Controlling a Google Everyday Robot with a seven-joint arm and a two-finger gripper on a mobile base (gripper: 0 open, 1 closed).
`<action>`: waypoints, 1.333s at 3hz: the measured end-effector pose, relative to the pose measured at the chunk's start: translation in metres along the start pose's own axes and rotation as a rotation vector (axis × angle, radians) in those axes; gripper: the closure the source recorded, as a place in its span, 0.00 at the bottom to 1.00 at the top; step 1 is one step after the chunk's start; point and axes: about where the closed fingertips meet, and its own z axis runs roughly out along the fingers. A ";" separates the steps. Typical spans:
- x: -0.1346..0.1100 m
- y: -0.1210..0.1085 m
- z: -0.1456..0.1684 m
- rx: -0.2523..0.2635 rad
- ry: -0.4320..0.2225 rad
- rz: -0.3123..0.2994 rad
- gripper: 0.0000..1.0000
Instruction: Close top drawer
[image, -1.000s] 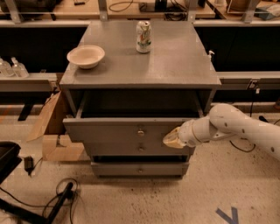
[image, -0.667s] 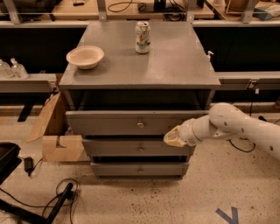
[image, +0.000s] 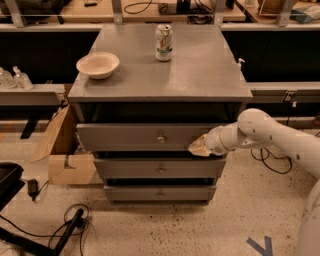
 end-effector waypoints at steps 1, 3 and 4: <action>0.000 0.000 0.000 0.000 0.000 0.000 1.00; 0.006 -0.033 -0.015 0.084 -0.016 0.057 1.00; 0.009 -0.043 -0.021 0.111 -0.026 0.078 1.00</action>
Offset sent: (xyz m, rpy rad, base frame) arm 0.0321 -0.0364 0.0172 0.0109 -0.0345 -0.1270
